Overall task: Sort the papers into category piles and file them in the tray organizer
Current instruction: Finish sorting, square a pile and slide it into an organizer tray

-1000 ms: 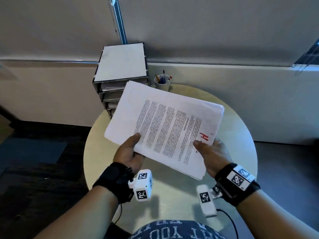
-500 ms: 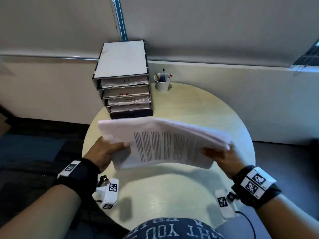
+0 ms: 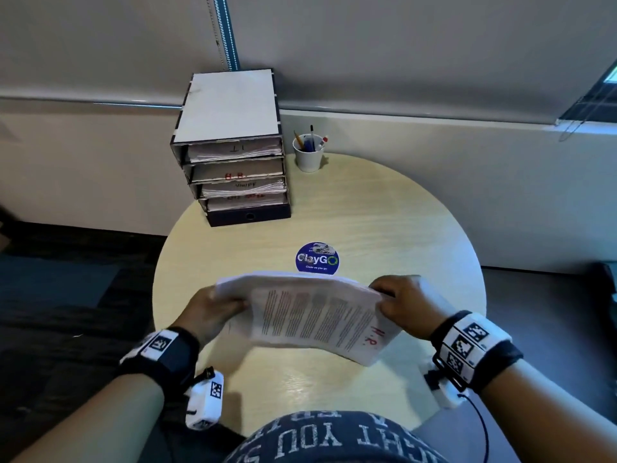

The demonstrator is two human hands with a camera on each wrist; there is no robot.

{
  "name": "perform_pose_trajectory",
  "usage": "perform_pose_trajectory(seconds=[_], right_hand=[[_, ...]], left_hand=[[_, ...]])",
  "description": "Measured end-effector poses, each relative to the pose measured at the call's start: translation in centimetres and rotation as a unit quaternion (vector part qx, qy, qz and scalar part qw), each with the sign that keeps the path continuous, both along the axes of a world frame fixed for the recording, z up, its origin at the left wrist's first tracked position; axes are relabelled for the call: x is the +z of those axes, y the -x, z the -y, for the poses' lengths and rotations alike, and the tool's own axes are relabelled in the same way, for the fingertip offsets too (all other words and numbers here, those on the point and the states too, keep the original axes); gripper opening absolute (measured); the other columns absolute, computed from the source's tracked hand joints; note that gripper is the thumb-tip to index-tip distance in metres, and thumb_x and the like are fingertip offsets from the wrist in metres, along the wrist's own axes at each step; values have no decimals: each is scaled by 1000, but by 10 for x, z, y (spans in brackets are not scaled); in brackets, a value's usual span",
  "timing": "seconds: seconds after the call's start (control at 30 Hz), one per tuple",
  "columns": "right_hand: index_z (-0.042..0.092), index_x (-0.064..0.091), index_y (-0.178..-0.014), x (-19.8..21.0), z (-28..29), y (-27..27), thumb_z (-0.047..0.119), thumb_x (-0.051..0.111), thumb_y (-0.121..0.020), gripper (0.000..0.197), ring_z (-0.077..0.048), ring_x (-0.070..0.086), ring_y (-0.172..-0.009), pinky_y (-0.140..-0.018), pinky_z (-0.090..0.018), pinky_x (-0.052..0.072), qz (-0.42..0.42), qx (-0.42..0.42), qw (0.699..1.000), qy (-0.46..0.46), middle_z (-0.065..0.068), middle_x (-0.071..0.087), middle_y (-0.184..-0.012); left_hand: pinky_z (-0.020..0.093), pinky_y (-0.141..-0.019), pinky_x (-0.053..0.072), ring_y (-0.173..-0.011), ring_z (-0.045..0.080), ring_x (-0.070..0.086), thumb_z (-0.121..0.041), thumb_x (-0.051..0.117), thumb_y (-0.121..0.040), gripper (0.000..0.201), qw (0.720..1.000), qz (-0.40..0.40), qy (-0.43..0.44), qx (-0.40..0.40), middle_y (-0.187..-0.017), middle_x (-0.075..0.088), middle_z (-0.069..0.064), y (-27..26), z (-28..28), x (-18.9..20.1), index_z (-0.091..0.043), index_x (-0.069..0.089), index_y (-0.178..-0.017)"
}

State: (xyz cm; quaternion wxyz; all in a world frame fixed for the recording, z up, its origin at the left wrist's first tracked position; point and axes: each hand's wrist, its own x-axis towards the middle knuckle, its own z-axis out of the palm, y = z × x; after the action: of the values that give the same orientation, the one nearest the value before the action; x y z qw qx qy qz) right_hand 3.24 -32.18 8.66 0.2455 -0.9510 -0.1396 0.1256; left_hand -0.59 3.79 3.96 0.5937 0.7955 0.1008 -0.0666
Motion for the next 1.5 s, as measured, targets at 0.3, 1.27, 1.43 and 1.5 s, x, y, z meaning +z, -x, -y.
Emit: perform_pose_trajectory(seconds=[0.3,1.27,1.43,1.5], right_hand=[[18,64,-66,21,-33,-29,29,71,-59,15,-21,59,-57,-59,-42,53,-45,-95,975,-193,-1,64,-60],[18,73,-84,-62,-58,20,-13,71,-77,32,2,67,-71,-72,-19,52,-176,-184,881,-398,16,74,-74],[8,75,-91,-51,-70,-5,-3,75,-78,17,-23,74,-83,-71,-33,59,-210,-164,872,-410,-5,77,-90],[8,70,-106,-51,-73,-10,7,80,-76,32,-29,73,-93,-78,-41,58,-263,-139,862,-410,-8,76,-100]], left_hand=[[25,-81,49,-85,1,57,-22,70,-79,21,921,310,-236,-14,-99,62,1,-57,38,113,-21,64,-98],[51,-88,56,-99,29,71,-29,83,-61,43,994,-41,102,30,-99,77,7,0,44,-11,-10,76,-99],[35,-84,59,-93,23,74,-15,76,-85,17,990,-74,116,-1,-98,77,2,-24,22,12,-14,76,-102],[41,-90,57,-99,28,72,-10,74,-86,23,983,-81,162,15,-106,76,8,-34,6,14,-10,73,-110]])
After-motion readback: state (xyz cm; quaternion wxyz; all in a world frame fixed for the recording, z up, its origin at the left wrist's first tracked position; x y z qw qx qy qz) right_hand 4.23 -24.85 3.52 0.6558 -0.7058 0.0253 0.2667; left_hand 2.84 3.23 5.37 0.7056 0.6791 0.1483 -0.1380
